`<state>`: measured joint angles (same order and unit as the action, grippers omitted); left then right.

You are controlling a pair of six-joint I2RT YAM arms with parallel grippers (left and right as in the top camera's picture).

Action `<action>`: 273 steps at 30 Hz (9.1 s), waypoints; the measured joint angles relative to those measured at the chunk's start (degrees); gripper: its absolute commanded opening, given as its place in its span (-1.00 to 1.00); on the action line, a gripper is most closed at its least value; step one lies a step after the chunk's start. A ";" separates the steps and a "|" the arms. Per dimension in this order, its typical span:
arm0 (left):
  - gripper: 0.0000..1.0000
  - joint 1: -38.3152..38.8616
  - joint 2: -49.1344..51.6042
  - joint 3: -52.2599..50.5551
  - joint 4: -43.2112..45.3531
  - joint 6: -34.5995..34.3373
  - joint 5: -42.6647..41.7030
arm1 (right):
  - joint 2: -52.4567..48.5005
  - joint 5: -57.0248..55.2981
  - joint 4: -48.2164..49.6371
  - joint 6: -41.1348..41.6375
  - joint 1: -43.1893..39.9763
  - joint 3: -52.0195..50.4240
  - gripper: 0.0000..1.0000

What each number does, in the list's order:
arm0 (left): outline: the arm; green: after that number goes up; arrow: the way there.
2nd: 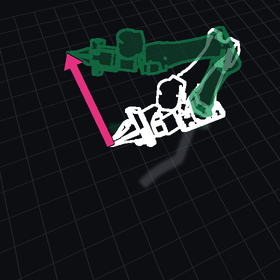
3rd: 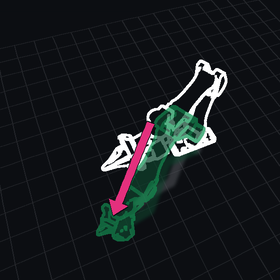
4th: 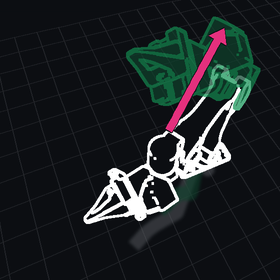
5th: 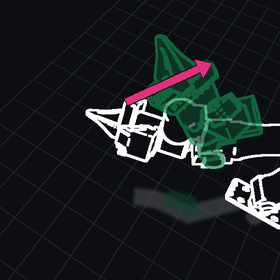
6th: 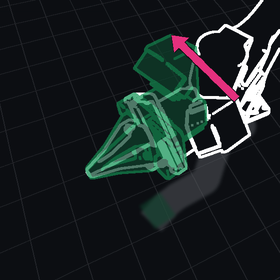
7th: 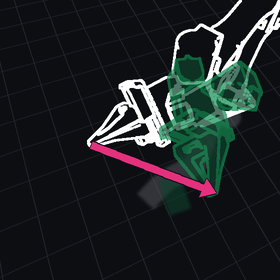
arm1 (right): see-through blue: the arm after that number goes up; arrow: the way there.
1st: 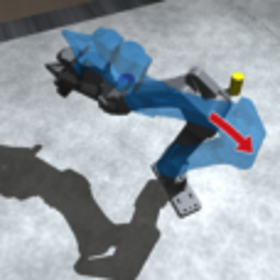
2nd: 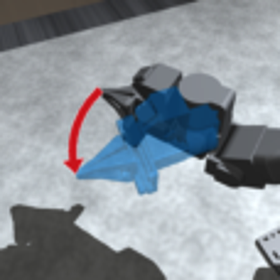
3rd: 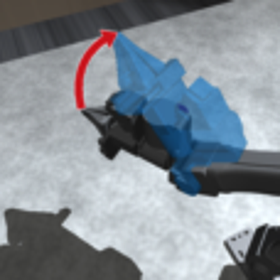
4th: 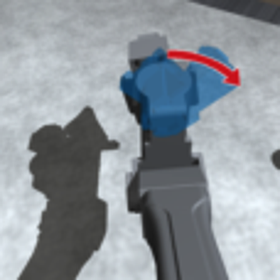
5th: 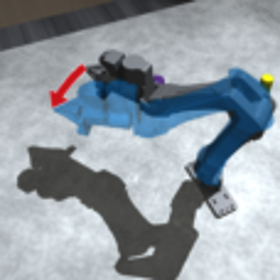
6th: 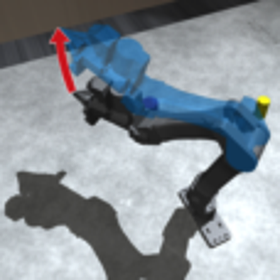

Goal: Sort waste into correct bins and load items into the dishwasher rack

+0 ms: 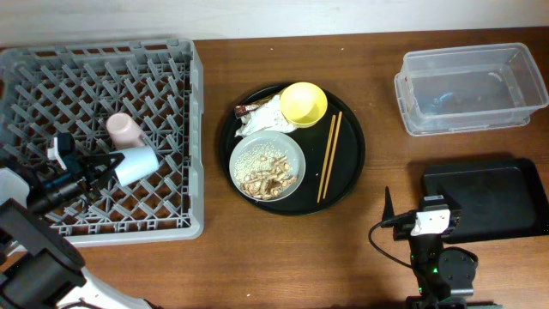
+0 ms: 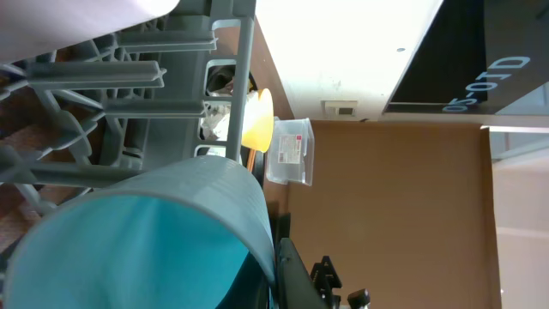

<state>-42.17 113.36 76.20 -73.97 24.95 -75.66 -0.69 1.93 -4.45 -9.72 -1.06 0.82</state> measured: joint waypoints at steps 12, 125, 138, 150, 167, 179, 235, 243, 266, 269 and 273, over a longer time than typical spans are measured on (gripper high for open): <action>-0.99 3.06 1.84 0.00 -0.07 -1.44 -0.94 | 0.00 0.00 0.00 0.00 0.00 0.00 0.97; -1.00 29.35 -17.29 14.40 -0.44 -35.30 76.43 | 0.00 0.00 0.00 0.00 0.00 0.00 0.97; -1.00 29.35 -17.25 3.80 10.49 -35.54 76.28 | 0.00 0.00 0.00 0.02 0.00 0.00 0.97; -1.00 29.35 -17.25 0.81 9.77 -35.54 76.59 | 0.00 0.00 0.00 0.00 0.00 0.00 0.97; -1.00 22.56 -17.25 3.96 1.20 -39.69 83.17 | 0.00 0.00 0.00 0.02 0.00 0.00 0.97; -1.00 19.69 -18.21 5.97 1.60 -39.65 77.81 | 0.00 0.00 0.00 0.00 0.00 0.00 0.97; 0.74 53.59 -33.53 7.91 12.17 -28.46 55.10 | 0.00 0.00 0.00 -0.02 0.00 0.00 0.97; 0.83 62.12 -21.53 7.91 32.98 -29.24 66.84 | 0.00 0.00 0.02 0.00 0.00 0.00 0.97; 0.66 70.38 -10.54 7.91 49.94 -29.70 60.04 | 0.00 0.00 0.02 0.00 0.00 0.00 0.97; 0.64 72.19 -6.86 7.91 51.76 -29.68 59.89 | 0.00 0.00 0.02 0.00 0.00 0.00 0.97; 0.57 73.33 -2.08 7.91 54.45 -29.68 61.18 | 0.00 0.00 0.02 0.00 0.00 0.00 0.97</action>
<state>31.16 111.28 84.12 -19.53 -4.73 -14.48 -0.69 1.93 -4.43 -9.72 -1.06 0.82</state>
